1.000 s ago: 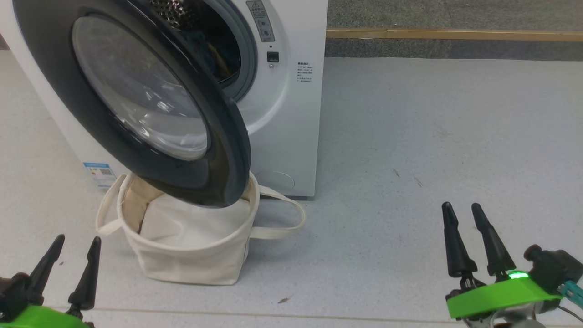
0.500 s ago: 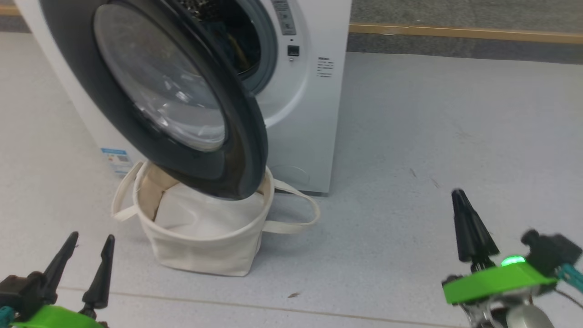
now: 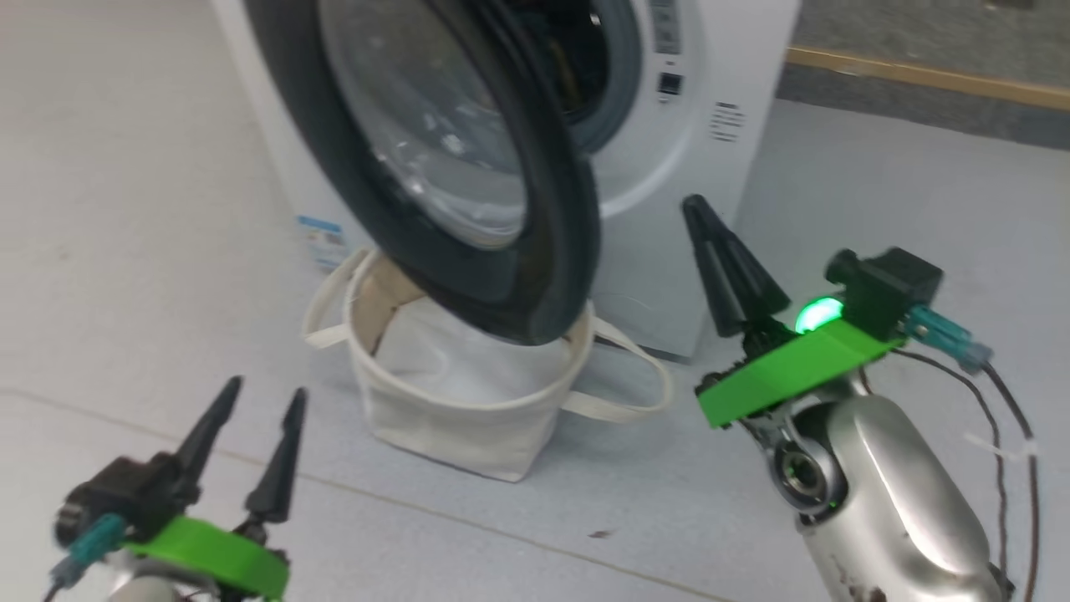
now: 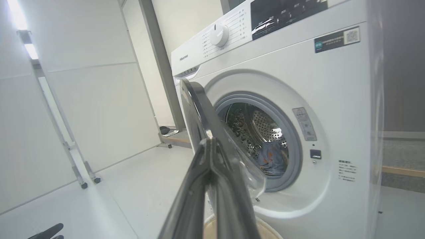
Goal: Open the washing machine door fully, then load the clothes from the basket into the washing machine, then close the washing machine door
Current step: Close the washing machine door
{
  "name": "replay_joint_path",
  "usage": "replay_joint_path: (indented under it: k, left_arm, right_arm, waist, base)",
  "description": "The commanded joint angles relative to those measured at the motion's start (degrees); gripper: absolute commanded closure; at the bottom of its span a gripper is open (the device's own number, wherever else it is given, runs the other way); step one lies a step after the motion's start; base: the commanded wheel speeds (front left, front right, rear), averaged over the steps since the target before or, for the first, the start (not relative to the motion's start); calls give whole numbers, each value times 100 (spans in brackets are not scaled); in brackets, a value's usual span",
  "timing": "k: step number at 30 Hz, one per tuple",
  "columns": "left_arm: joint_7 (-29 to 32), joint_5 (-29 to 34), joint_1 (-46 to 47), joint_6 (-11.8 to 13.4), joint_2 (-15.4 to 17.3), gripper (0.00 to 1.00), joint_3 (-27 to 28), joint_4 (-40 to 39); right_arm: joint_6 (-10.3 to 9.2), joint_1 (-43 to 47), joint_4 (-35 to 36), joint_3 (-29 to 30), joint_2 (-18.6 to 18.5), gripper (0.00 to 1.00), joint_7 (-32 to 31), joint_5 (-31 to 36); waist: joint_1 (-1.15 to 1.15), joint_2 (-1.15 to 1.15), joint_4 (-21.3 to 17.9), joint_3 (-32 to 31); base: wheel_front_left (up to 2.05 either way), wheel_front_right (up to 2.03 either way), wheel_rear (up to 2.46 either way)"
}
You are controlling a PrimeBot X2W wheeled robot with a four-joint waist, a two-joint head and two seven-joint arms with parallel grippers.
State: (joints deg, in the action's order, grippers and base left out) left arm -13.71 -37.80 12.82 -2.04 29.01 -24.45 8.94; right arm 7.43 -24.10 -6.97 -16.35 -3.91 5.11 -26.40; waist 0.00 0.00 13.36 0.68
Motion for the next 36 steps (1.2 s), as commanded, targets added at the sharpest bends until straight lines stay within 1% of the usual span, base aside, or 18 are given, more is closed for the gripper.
replay_joint_path:
  k: [1,4,8,12,17,23,27,30,33,36]
  left_arm:
    - [8,66,416,-17,87,0,177,-108]
    - [57,167,625,-55,-116,0,-42,-15]
    - [110,242,858,-118,-351,0,-275,95]
    - [69,268,1074,-134,-515,0,-321,139]
    - [-25,301,1254,-184,-668,0,-308,180]
    - [-96,319,1368,-273,-776,0,-217,261]
    - [-115,336,1435,-345,-822,0,-182,331]
    - [-122,347,1489,-398,-868,0,-181,363]
    - [-126,336,1575,-464,-941,0,-203,418]
    - [-127,318,1656,-501,-1010,0,-228,471]
  right_arm:
    - [6,-312,89,-217,71,100,-18,-86]
    - [6,-579,-257,-415,84,100,-5,-250]
    - [6,-852,-896,-486,97,100,52,-460]
    - [6,-1174,-1590,-691,100,100,186,-804]
    - [6,-1602,-2490,-937,101,100,487,-1168]
    - [6,-1985,-3368,-924,102,100,845,-1391]
    - [6,-2209,-3806,-716,102,100,957,-1381]
    - [6,-2342,-3989,-510,102,100,982,-1350]
    - [6,-2450,-4105,-159,102,100,986,-1420]
    - [6,-2622,-4326,78,102,100,987,-1264]
  waist:
    - [0,0,428,-45]
    - [0,0,806,-111]
    - [0,0,1270,-108]
    - [0,0,1512,160]
    - [0,0,1650,549]
    - [0,0,1701,829]
    - [0,0,1709,937]
    - [0,0,1710,997]
    - [0,0,1711,1097]
    - [0,0,1712,1185]
  base:
    - [0,0,0]
    - [0,0,0]
    - [0,0,0]
    - [0,0,0]
    - [0,0,0]
    - [0,0,0]
    - [0,0,0]
    - [0,0,0]
    - [0,0,0]
    - [0,0,0]
